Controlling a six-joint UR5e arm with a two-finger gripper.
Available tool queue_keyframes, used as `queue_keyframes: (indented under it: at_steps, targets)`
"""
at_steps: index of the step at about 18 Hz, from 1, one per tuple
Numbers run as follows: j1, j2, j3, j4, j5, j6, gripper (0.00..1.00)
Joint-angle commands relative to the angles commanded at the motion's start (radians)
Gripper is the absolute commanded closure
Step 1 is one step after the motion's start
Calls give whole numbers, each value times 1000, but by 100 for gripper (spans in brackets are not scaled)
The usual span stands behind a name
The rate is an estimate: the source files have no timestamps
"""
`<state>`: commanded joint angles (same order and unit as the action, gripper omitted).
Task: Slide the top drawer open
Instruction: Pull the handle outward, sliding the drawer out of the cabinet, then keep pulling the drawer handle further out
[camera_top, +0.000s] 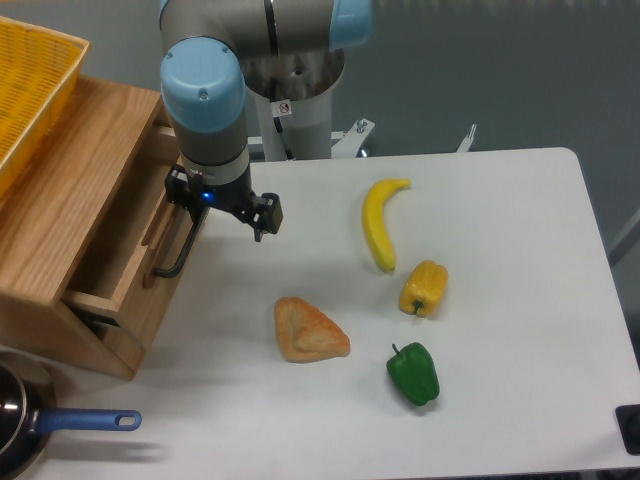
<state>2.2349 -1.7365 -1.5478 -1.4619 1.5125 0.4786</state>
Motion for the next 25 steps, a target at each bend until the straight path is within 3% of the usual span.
queue_keyframes:
  at_steps: [25]
  targets:
    - [86,-9,11,35,2,84,0]
